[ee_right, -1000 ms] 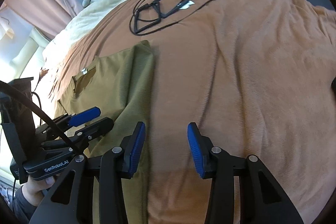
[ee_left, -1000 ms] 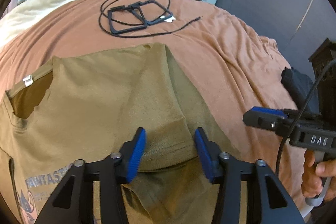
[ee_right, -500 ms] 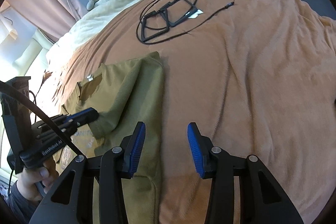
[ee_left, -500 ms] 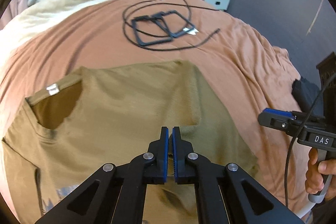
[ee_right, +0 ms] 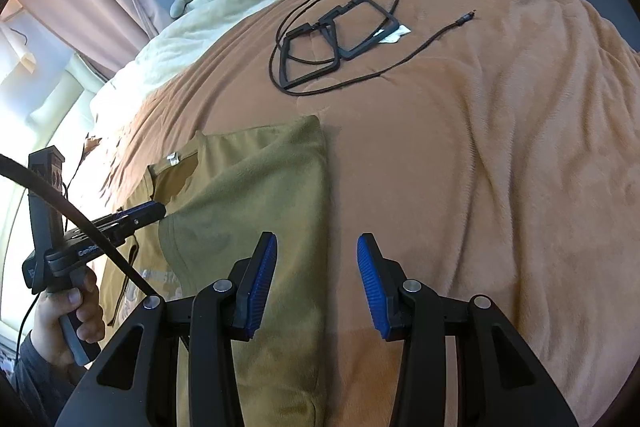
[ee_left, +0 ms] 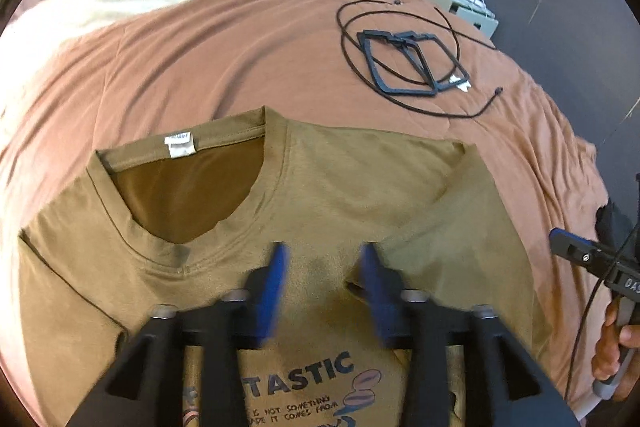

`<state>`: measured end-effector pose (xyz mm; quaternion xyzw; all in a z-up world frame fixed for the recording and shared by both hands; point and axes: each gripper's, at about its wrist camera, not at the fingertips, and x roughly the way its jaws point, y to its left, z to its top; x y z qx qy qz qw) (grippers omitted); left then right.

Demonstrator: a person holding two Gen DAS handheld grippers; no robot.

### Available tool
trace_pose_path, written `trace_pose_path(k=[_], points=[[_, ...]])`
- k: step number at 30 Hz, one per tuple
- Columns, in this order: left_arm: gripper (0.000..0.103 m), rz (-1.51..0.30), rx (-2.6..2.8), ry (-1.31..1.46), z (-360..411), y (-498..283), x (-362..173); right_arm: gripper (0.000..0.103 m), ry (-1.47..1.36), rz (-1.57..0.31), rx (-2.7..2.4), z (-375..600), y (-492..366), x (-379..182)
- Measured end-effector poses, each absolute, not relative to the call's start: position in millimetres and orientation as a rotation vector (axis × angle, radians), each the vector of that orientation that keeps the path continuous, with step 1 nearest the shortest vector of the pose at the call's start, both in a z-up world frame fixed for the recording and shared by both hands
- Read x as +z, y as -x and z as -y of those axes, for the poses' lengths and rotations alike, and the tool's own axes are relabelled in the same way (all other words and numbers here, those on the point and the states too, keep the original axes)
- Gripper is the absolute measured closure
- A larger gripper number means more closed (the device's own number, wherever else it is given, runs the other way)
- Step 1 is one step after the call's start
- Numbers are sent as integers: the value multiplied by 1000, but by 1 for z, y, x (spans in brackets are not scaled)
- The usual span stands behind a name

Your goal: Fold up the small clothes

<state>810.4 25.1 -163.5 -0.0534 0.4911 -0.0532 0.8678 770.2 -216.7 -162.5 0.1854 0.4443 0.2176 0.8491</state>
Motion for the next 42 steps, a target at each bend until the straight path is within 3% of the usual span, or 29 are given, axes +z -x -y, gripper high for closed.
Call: trace_pose_path(k=[1,11,12,13,14,15,28,42], points=[[44,-1018,-118,127,-27,-810,-164,63,-390,-939,456,216,-772,-163],[45,-1058,-249,350,-23,-814,-188,63,-291,-997,469,189,-772,-180],[58,-1063,-253,360,-21,-814,-190,63,-276,-1008,467,187,-771,-182],[85,-1071,-248,360,-20,-814,-192,63,-258,-1019,465,184,-768,-185],[96,-1080,-239,356,-20,-815,-193,63,-249,-1020,463,183,-765,-185],[100,-1076,-223,346,-21,-814,-192,63,-241,-1019,464,183,-764,-183],[100,-1104,-144,228,-33,-807,-196,63,-139,-1045,471,190,-736,-167],[100,-1100,-187,210,-35,-811,-203,63,-256,-1005,419,171,-791,-161]])
